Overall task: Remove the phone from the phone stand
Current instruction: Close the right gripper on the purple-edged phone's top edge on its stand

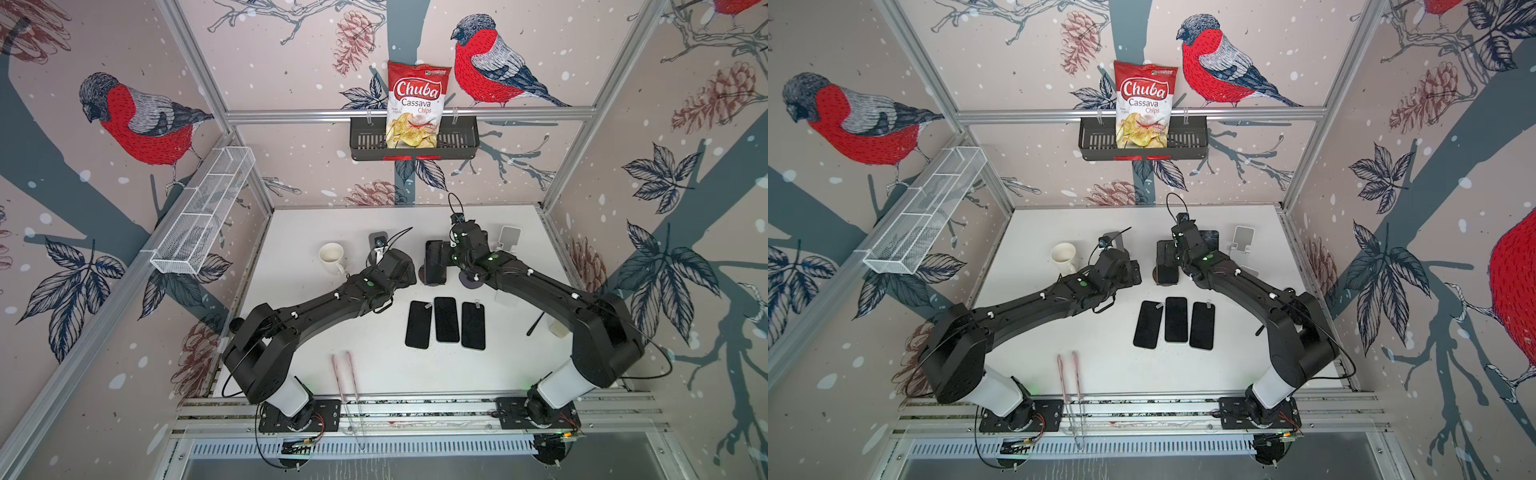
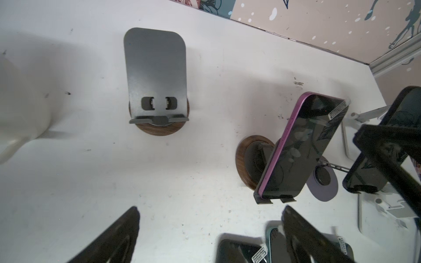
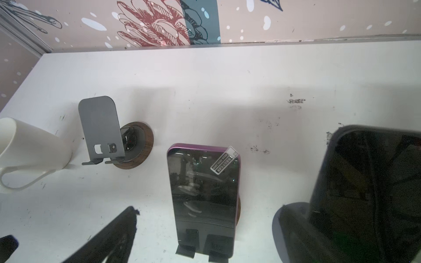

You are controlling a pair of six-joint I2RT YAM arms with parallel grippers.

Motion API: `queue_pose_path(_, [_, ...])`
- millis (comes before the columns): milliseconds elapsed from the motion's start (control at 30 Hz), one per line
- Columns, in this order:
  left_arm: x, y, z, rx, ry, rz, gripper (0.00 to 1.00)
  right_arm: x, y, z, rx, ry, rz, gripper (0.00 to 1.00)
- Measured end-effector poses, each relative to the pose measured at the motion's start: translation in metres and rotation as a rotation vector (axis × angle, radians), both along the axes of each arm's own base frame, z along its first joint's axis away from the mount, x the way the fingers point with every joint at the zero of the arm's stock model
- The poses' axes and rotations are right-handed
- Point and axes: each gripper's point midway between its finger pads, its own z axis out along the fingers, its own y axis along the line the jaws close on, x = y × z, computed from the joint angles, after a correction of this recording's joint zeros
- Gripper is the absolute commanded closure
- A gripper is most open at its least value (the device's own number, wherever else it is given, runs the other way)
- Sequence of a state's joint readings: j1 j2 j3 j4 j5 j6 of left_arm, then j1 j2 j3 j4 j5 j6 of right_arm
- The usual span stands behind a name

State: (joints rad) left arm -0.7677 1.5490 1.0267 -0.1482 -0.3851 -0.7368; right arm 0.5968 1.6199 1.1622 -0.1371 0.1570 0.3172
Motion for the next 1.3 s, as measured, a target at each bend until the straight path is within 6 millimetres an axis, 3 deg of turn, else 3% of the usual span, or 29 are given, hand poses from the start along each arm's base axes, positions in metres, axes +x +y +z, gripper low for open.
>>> queue_pose_path(333, [-0.012, 0.019, -0.012, 0.040, 0.013, 0.029, 0.04, 0.021, 0.019, -0.020, -0.018, 0.036, 0.014, 0.01])
queue_pose_path(733, [-0.014, 0.023, -0.016, 0.047, 0.015, 0.032, 0.04, 0.031, 0.018, -0.037, -0.065, 0.056, -0.012, 0.01])
queue_pose_path(1300, [-0.015, -0.003, -0.022, -0.036, -0.020, -0.097, 0.03, 0.034, 0.019, -0.047, -0.084, 0.064, -0.020, 0.20])
